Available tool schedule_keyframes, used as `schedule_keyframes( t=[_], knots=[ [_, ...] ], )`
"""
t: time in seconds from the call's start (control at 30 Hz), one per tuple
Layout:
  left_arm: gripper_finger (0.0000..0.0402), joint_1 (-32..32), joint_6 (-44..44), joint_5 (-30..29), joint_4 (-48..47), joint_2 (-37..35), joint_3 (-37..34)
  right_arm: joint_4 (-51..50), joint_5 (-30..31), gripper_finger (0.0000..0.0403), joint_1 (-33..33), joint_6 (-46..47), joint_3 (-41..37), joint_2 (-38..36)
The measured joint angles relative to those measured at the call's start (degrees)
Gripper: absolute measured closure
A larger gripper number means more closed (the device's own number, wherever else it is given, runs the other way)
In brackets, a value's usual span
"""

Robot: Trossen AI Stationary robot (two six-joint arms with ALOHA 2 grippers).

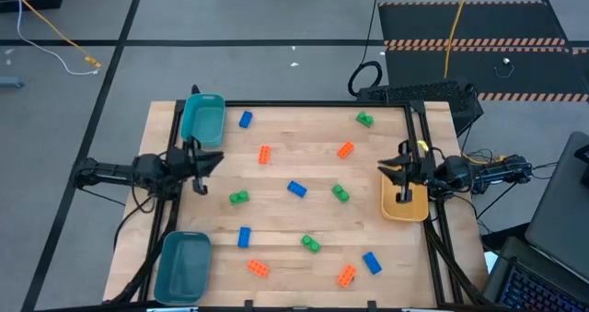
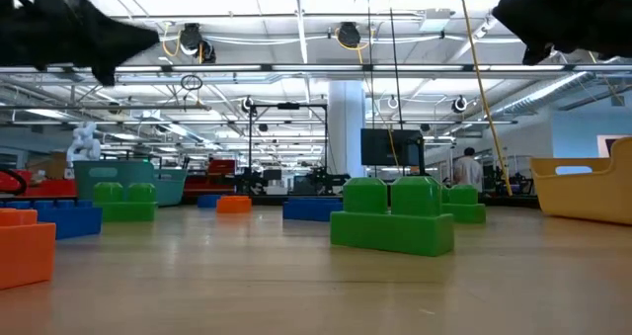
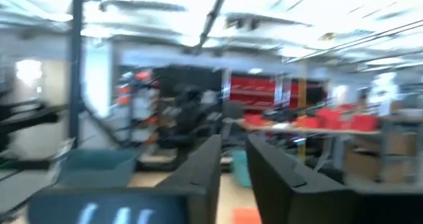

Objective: Sort & place blocks by color
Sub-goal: Put the green game piece into the yellow bin

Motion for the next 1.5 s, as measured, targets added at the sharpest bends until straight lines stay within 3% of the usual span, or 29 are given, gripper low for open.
schedule_keyframes(
  t=[0.2,0.3,0.4,0.57,0.8,1.0,1.2,1.4,1.5],
  knots=[
    [0.0205,0.0,-6.73,-6.36,-3.62,6.93,0.83,7.68,7.8,0.0225,-2.19,-3.81,1.44,6.9],
    [0.0161,0.0,-7.67,-6.38,-6.49,10.94,4.7,5.32,7.78,0.0192,-4.47,-5.51,4.66,12.18],
    [0.0136,0.0,-9.45,-7.4,-15.77,16.45,11.58,2.49,7.7,0.0178,-6.81,-7.06,10.94,18.02],
    [0.0126,0.68,-15.21,-7.47,-34.76,28.74,24.61,-15.14,7.68,0.0179,-11.5,-6.47,23.7,29.99],
    [0.0126,3.14,-19.43,3.65,-48.27,44.44,37.95,-33.41,7.4,0.0186,-17.34,1.66,37.7,46.99],
    [0.0126,3.99,-20.83,11.12,-54.24,54.64,44.67,-37.96,7.28,0.0175,-18.68,5.5,39.45,54.03],
    [0.0126,3.58,-22.65,13.66,-56.17,61.32,46.64,-35.93,7.11,0.018,-18.64,8.4,38.11,55.56],
    [0.0126,3.61,-22.59,18.42,-59.25,67.24,46.95,-37.91,-6.38,0.0179,-18.6,14.58,35.26,55.47],
    [0.0126,3.61,-22.3,21.71,-61.3,68.44,46.95,-38.06,-9.48,0.0179,-18.34,16.28,35.21,55.64]
  ],
)
